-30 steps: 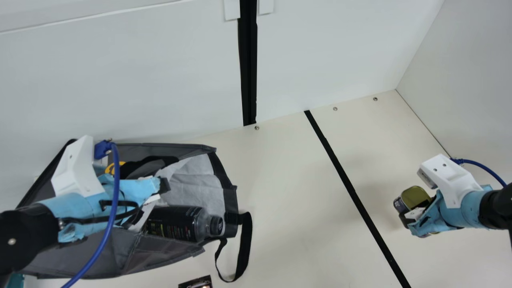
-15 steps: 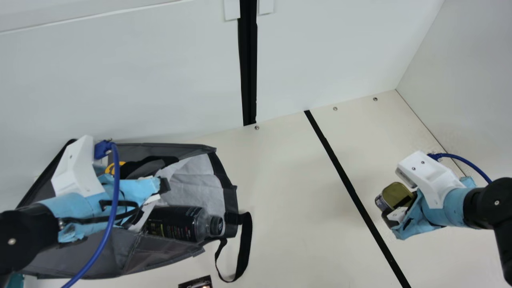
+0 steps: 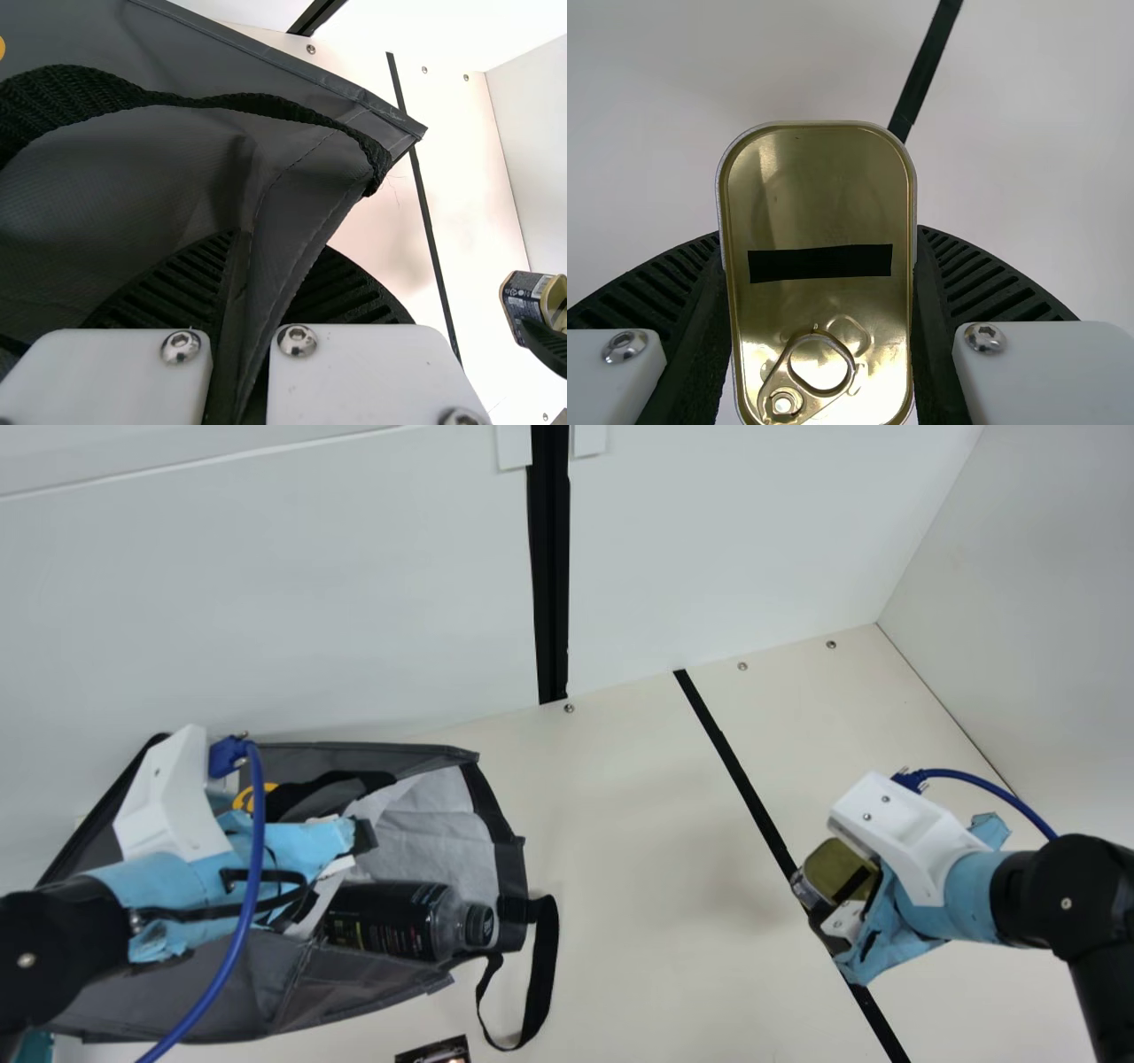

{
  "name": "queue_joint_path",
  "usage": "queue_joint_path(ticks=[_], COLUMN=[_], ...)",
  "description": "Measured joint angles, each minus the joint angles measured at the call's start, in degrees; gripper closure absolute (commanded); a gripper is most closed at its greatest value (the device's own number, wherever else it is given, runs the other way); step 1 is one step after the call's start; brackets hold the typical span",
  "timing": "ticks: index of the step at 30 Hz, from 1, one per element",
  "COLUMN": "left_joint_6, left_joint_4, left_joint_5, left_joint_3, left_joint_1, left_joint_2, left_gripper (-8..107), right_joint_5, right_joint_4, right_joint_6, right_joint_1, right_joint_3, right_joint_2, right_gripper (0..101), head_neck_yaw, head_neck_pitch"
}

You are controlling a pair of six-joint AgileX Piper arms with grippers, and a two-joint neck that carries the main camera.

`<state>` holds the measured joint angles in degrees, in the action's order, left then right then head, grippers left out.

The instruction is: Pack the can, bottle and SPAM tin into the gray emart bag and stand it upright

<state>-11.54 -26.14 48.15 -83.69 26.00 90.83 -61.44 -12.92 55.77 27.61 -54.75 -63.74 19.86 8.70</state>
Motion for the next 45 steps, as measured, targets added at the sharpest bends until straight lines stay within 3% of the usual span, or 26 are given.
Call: queue_joint_path(ticks=[31,45], left_joint_6=[0.0,0.0], left_joint_4=[0.0,0.0], left_joint_5=[0.0,0.0], left_joint_3=[0.0,0.0], left_joint_1=[0.0,0.0], left_joint_2=[0.0,0.0], left_gripper=[107,107], right_joint_5=[-5.5,-3.3], right_joint_4=[6.1,4.9], right_joint_6=[-16.5,-20.3], right_joint_1=[-30.1,-40.3], right_joint_3=[-0.3,0.4], right_joint_2=[8.0,7.8], right_gripper=[101,101], head_neck_yaw=[0.0,0.1], head_neck_pitch=[0.0,0.0])
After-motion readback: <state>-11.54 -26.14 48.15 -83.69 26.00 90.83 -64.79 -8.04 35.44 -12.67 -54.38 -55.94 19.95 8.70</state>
